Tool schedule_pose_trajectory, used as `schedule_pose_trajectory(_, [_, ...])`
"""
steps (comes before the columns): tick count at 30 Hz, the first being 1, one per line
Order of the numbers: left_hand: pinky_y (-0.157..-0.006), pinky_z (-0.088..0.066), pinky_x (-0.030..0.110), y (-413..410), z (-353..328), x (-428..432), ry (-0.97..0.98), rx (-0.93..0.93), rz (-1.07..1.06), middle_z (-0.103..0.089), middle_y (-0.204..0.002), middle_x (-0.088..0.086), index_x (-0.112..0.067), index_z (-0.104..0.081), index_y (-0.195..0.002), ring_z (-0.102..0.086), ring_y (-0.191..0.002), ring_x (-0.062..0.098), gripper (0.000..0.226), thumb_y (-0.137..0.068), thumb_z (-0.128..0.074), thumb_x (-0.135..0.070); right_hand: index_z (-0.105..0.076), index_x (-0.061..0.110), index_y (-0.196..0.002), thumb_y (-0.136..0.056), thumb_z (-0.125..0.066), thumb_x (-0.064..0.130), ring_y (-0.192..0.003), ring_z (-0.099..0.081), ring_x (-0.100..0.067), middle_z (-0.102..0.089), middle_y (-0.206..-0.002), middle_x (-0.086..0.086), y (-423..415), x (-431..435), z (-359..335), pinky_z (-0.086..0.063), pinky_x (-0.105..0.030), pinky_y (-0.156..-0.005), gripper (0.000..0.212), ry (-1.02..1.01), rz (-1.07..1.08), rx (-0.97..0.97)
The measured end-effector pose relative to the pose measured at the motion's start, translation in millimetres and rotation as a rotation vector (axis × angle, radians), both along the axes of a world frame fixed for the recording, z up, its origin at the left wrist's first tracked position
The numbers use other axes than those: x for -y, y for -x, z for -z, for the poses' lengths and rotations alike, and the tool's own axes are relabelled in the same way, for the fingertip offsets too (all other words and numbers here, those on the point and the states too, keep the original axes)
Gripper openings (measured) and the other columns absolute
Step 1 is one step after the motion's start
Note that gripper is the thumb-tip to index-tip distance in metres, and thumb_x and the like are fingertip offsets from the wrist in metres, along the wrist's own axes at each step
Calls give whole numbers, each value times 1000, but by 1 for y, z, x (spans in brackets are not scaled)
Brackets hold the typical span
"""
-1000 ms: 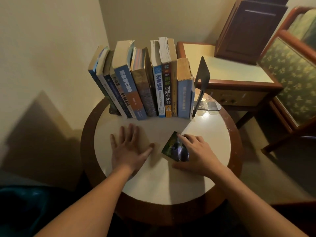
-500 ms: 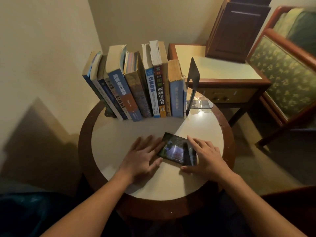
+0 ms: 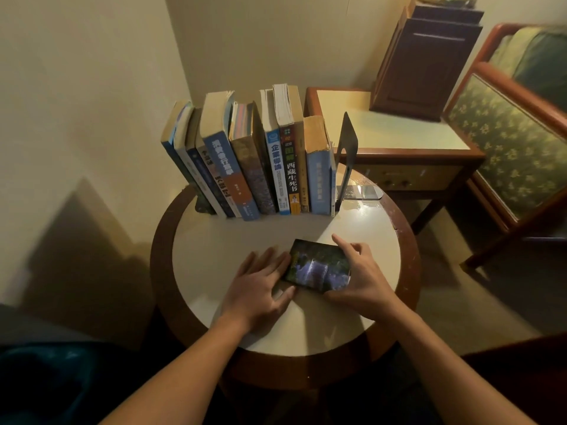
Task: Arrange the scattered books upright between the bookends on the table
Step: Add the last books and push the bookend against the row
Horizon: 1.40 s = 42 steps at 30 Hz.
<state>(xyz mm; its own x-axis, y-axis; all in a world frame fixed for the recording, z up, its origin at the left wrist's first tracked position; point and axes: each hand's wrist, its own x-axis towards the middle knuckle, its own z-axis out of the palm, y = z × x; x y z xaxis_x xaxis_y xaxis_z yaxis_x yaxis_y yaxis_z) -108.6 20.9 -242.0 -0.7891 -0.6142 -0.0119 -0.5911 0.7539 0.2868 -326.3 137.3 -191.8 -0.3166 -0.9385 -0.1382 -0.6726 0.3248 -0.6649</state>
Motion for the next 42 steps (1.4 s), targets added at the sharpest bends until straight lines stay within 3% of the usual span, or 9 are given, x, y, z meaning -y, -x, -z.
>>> schedule_pose_trajectory(4, [-126,3,38,0,1,0,16,-8,-13,-8,-160,-18,-32,-9,-158,7,-152,3,69,-100,-30,-63,-18,38,-157,-64,-90,24,-128,-40,-20,-29,-140,6,-3,2,9,-52,-46,-100,118,14,50,-37])
schedule_pose_trajectory(9, [-126,1,38,-1,2,1,5,-34,-14,-19,-163,-13,-28,-14,-159,3,-152,2,71,-99,-32,-63,-22,26,-159,-69,-89,7,-132,-38,-16,-26,-147,2,-10,3,6,-48,-9,-88,114,79,71,18])
schedule_pose_trajectory(15, [-125,4,35,-1,2,3,7,7,-14,-21,-165,-10,-26,-10,-159,2,-152,2,84,-89,-17,-72,-51,37,-144,-77,-87,27,-144,-32,-27,-22,-163,-4,-26,3,1,-47,-48,-108,77,238,326,116])
schedule_pose_trajectory(17, [-125,4,34,-1,3,3,11,14,-19,-20,-165,-10,-27,-9,-159,2,-152,2,87,-86,-14,-73,-57,35,-139,-81,-83,26,-137,-44,-27,-37,-158,-6,-30,5,1,-52,-40,-102,64,228,411,234])
schedule_pose_trajectory(20, [-125,5,34,-1,3,4,12,24,-17,-19,-165,-9,-27,-6,-160,4,-151,1,90,-84,-13,-74,-60,26,-137,-85,-79,19,-113,-59,-17,-60,-136,-5,-37,7,1,-59,-22,-76,56,208,429,357])
schedule_pose_trajectory(24, [-124,10,36,-1,0,6,12,67,-9,-14,-166,-10,-32,1,-156,11,-150,3,88,-80,-8,-75,-56,23,-141,-89,-74,10,-103,-67,-25,-57,-131,-3,-43,11,-2,-64,-41,-63,57,196,409,483])
schedule_pose_trajectory(30, [-122,17,50,-2,4,9,-55,46,-388,22,-165,-6,-36,13,-157,25,-151,23,73,-99,-19,-64,-54,12,-142,-89,-69,-1,-87,-69,-21,-60,-119,-2,-20,9,-33,-61,-28,-55,56,314,274,104])
schedule_pose_trajectory(35, [-123,11,53,4,4,14,-18,99,-466,19,-167,-1,-29,14,-159,21,-153,28,82,-95,-20,-69,-57,4,-137,-87,-71,2,-100,-68,-30,-69,-118,-16,8,16,-62,-61,-44,-79,52,473,217,-458])
schedule_pose_trajectory(42, [-123,9,53,3,6,15,-26,99,-474,18,-167,0,-29,14,-159,21,-152,29,84,-94,-17,-72,-57,0,-137,-90,-65,-3,-96,-70,-36,-67,-120,-20,26,61,-86,-61,-42,-78,47,626,179,-605])
